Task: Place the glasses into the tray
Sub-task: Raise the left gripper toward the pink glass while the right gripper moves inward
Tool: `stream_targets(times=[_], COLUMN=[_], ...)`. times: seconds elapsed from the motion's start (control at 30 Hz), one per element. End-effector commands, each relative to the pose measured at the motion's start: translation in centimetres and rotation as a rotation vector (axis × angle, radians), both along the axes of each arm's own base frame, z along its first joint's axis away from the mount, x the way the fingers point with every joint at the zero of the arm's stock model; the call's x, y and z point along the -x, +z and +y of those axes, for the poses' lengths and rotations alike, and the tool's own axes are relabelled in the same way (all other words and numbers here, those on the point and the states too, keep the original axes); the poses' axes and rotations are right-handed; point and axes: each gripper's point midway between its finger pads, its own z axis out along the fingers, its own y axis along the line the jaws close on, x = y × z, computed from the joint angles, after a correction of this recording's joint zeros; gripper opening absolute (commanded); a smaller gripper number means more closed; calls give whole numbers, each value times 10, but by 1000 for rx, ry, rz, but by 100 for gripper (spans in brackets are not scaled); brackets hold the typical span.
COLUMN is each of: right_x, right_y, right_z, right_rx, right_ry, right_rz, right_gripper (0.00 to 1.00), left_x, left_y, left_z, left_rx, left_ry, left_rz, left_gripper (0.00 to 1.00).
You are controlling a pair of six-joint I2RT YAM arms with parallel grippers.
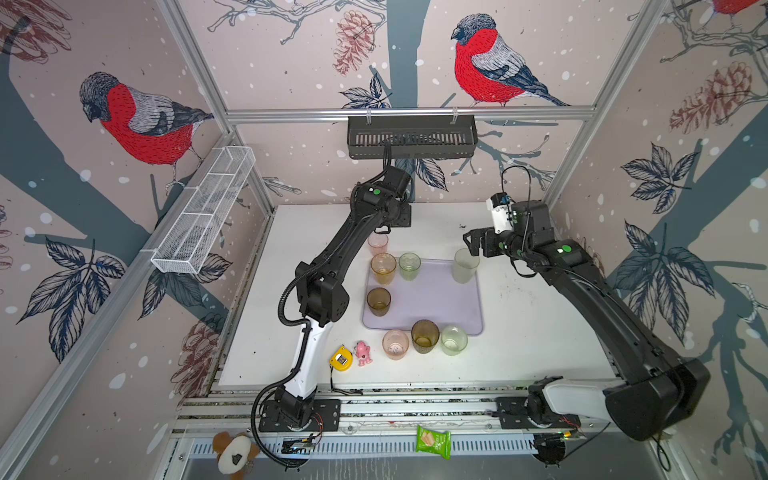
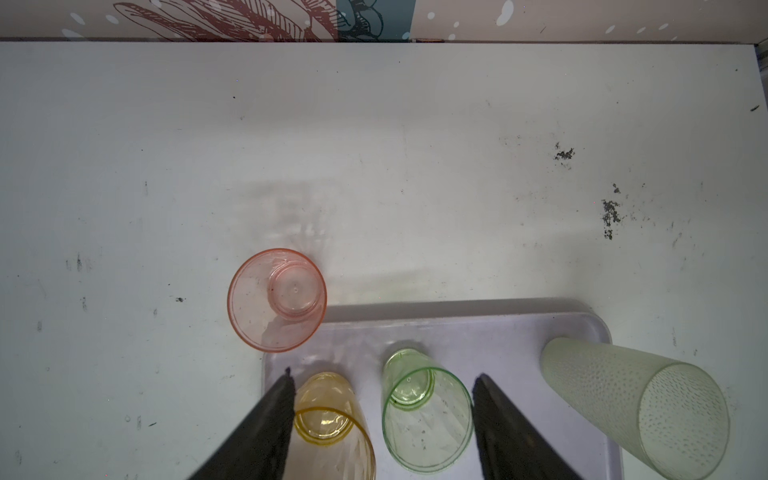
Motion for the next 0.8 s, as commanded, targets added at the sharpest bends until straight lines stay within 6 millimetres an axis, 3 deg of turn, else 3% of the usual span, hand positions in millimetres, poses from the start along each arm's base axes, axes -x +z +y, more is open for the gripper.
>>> stream_targets(times=[0.0, 0.23, 0.77], right_x=[-3, -3, -1], right_y=[6, 7, 5], right_z=[9, 15, 27], right_rx=[-28, -27, -26], right_ry=[16, 24, 52], right_rz=[-24, -27, -25], right_gripper=[100, 100, 100], left_x=[-8, -15, -33], left_y=[1, -12, -48], left_z=[0, 8, 16], left_rx=[26, -7, -51], left_ry=[13, 24, 37], left_rz=[-12, -4, 18], left_gripper=[69, 77, 72])
